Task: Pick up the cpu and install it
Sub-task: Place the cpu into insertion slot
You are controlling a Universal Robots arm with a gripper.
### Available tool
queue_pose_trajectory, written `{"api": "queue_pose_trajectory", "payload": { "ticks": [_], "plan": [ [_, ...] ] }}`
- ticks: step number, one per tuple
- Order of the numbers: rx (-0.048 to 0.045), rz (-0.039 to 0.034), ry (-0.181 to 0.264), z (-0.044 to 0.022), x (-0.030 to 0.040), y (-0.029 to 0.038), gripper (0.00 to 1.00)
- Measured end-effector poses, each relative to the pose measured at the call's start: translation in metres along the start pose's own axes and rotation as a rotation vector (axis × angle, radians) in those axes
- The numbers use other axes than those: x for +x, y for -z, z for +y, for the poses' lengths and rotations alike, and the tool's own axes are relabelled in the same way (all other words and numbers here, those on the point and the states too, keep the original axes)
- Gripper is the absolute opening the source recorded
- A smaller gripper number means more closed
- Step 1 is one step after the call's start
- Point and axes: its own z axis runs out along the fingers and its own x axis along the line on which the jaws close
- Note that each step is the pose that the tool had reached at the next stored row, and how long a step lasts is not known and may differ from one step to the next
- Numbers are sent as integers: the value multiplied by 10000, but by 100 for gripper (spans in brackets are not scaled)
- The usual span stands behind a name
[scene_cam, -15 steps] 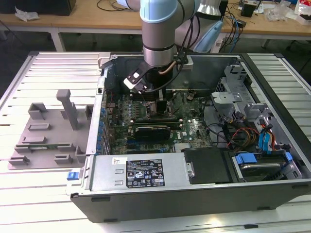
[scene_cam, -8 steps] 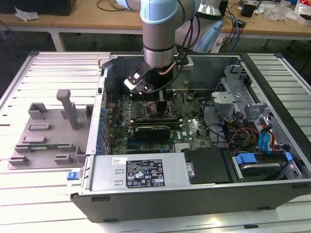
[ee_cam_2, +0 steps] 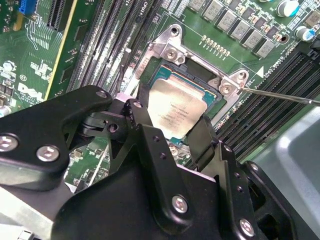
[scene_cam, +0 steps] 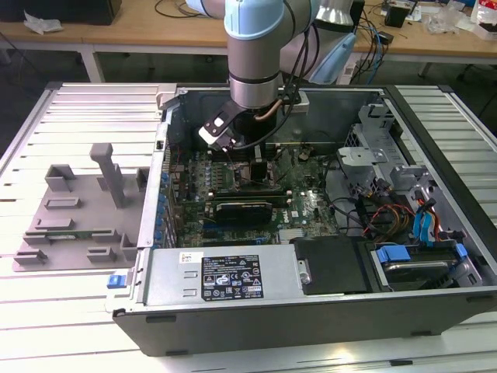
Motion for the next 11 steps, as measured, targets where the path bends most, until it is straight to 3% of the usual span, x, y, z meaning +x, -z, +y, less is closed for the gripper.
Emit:
{"api": "queue_pose_trajectory", "payload": {
  "ticks": [11],
  "plan": [
    [2, -3, -32, 5, 1, -12, 55]
  ]
}}
